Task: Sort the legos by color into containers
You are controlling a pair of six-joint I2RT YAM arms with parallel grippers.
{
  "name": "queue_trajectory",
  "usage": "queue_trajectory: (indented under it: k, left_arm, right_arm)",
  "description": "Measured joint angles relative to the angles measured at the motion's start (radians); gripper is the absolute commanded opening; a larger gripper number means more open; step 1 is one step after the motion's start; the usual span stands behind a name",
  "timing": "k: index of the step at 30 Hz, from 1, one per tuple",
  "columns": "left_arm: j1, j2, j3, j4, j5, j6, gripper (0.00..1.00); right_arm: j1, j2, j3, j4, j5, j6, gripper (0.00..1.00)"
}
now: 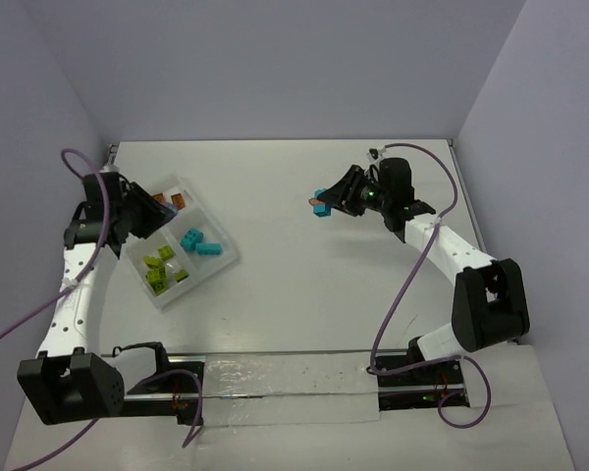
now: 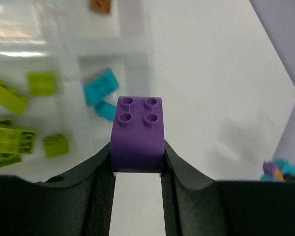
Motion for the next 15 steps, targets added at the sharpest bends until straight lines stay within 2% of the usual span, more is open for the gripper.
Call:
queue_trajectory:
  k: [6, 15]
  left_arm:
    - [0.109, 0.108, 0.171, -0.077, -0.125, 0.052, 0.0]
    - [0.183, 0.351, 0.272, -0.095, -0.195, 0.058, 0.0]
  right_arm:
    - [0.0, -0.029, -0.039, -0.071, 0.019, -0.058, 0.0]
    - [0.0, -0.033, -0.055, -0.086, 0.014, -0.07, 0.0]
